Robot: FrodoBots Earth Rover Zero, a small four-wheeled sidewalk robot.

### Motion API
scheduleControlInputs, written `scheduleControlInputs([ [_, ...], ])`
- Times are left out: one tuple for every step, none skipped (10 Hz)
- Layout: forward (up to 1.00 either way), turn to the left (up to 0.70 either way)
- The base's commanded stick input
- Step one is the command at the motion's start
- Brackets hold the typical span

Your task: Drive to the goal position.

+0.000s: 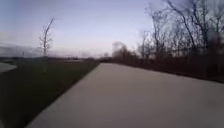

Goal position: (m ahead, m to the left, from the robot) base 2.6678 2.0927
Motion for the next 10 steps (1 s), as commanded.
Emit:
scheduleControlInputs([
  [0.98,0.00],
  [0.98,0.00],
  [0.98,0.00],
  [0.98,0.00],
  [0.92,0.03],
  [0.87,0.14],
  [0.86,0.33],
  [0.87,0.35],
  [0.86,0.13],
  [0.85,0.00],
])
